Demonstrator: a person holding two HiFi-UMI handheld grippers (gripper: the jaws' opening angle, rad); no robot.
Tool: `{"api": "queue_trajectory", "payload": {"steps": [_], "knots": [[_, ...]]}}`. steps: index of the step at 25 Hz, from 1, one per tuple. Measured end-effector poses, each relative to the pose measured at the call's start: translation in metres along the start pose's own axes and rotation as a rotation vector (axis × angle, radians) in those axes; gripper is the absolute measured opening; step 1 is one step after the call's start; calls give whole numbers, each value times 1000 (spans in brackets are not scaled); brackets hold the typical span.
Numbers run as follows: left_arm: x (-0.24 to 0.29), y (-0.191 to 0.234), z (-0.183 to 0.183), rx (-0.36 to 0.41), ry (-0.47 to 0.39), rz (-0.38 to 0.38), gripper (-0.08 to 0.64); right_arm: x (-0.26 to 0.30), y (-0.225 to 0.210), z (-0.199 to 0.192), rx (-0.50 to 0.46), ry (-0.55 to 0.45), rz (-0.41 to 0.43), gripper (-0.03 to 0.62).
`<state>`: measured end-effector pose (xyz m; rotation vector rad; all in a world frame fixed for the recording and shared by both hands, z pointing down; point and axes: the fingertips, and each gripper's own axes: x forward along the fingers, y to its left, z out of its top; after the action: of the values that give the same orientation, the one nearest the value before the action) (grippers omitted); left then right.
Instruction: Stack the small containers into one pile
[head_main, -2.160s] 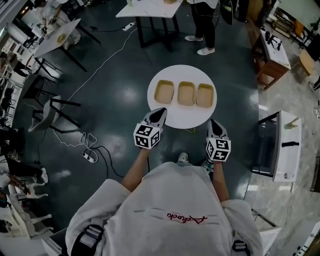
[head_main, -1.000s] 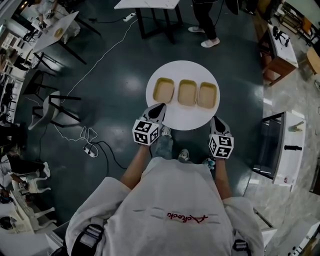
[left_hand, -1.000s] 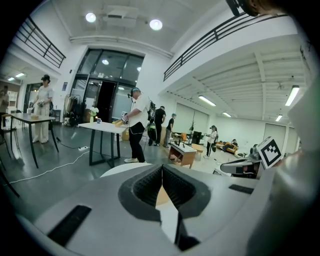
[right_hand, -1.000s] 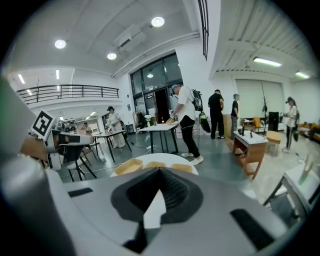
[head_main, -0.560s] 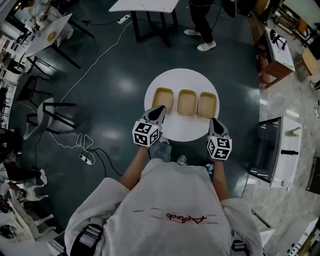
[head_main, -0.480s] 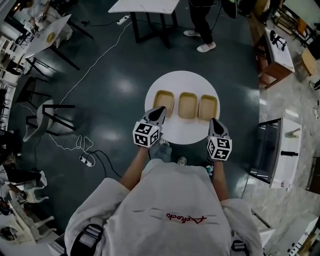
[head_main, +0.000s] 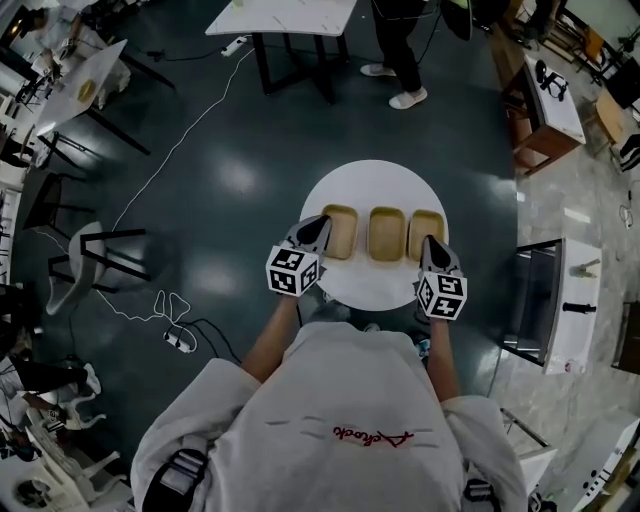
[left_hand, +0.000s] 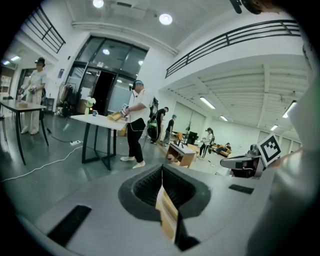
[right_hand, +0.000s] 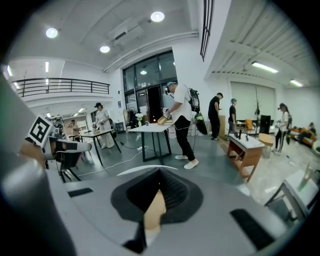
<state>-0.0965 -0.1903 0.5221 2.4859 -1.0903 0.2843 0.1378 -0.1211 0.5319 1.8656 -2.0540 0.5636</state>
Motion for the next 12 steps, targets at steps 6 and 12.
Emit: {"api": "queue_trajectory", "payload": {"steps": [6, 12], "knots": [[8, 23, -7, -33, 24, -29, 11, 6, 2, -3, 18, 31, -63, 20], [19, 26, -14, -43, 56, -74, 11, 8, 2, -6, 34, 45, -103, 20]]}}
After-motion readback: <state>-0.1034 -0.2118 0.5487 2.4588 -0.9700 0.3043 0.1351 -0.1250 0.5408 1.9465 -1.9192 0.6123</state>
